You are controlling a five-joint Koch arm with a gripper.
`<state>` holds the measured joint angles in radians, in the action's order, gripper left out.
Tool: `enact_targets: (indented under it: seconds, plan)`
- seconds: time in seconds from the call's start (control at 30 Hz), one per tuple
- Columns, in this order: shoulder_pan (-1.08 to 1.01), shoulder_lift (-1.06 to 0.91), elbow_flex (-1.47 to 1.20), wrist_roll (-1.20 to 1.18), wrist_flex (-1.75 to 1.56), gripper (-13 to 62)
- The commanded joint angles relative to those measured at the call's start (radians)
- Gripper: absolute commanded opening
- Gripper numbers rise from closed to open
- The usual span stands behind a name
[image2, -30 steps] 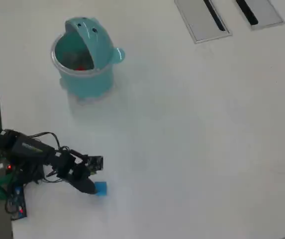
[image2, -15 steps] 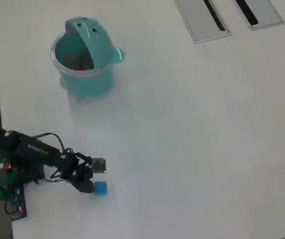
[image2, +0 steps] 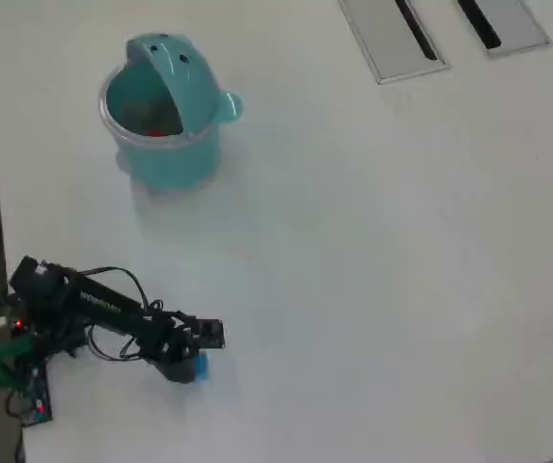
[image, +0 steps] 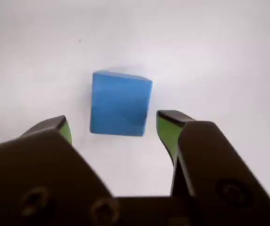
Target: Grasp RGB lego blocks and put them in the bin one by one.
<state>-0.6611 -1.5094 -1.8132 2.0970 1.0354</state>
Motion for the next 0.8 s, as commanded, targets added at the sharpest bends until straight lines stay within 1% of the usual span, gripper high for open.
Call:
enact_targets:
  seconds: [0.0,0.17,0.37,0.47,0.5,0.63,0.67,0.77]
  plan:
    - [-0.011,0.018,0.103,0.005,-0.003,34.4]
    - [-0.038,0.095,0.144,0.005,-0.011,34.3]
    - [-0.044,0.121,0.137,0.000,-0.017,33.0]
    - [-0.052,0.135,0.141,-0.025,-0.035,25.8]
    - [-0.052,0.141,0.152,-0.025,-0.037,24.3]
    - [-0.043,0.161,0.169,-0.023,-0.060,23.8]
    - [-0.038,0.161,0.173,-0.023,-0.083,20.3]
    - [-0.023,0.161,0.175,-0.025,-0.094,19.6]
